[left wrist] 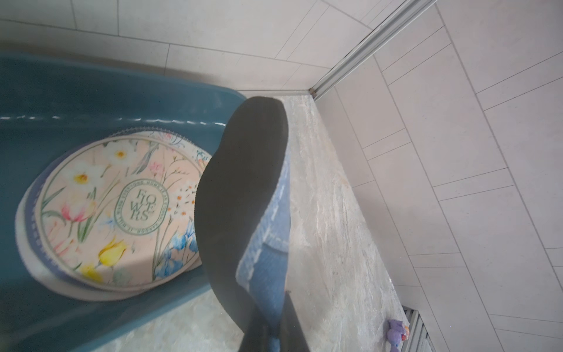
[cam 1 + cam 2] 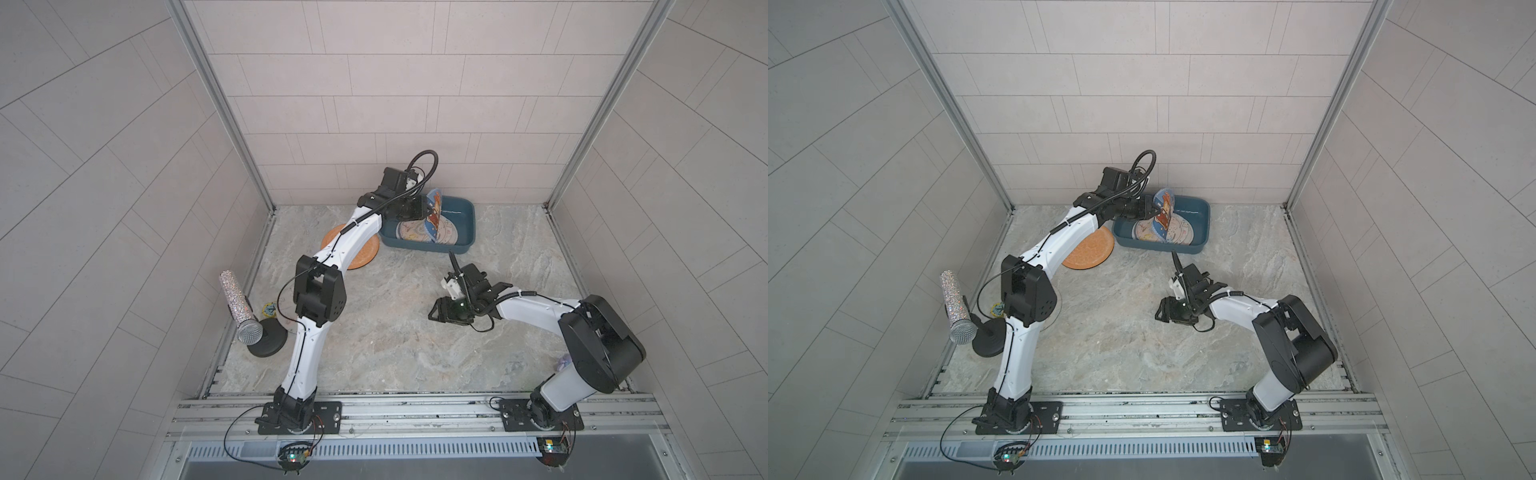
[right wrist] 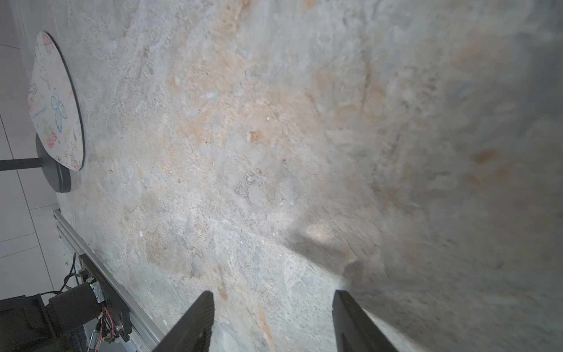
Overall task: Put the coasters into the storage box
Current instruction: Place the coaster in the storage box.
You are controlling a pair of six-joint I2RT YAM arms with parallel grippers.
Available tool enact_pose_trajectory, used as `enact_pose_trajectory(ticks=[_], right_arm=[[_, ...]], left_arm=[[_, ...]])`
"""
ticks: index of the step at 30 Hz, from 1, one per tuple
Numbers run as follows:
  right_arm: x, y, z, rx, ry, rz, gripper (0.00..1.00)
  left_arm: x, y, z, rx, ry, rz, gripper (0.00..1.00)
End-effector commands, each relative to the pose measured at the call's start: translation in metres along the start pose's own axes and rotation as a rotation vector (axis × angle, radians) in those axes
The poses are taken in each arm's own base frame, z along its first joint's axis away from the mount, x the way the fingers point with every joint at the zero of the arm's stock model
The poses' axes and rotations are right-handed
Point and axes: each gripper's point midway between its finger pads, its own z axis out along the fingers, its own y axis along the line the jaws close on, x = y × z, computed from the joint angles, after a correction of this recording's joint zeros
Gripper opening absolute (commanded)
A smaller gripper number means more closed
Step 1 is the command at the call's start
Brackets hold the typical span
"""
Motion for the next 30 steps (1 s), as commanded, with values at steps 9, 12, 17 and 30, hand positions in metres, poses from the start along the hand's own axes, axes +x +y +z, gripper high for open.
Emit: enact_pose_trajectory(ticks=[9, 12, 17, 30], right_arm=[[-0.001, -0.003, -0.001, -0.007, -0.021, 0.030, 0.65], [0.000, -0.003, -0.002, -0.006, -0.026, 0.033, 0.65], [-0.002, -0.002, -0.003, -0.008, -0.029, 0.033, 0.65], [-0.005, 0.001, -0.006, -0.013, -0.044, 0.036, 0.65]], left_arm=[[-0.020, 0.072, 0.053, -0.020, -0.089, -0.085, 0.00], [-0.016, 0.106, 0.055, -0.113, -0.084, -0.094, 0.00], [-0.007, 0.140, 0.050, -0.223, -0.051, -0.105, 0.10], [-0.020, 0.117, 0.025, -0.209, -0.077, -0.072, 0.98]])
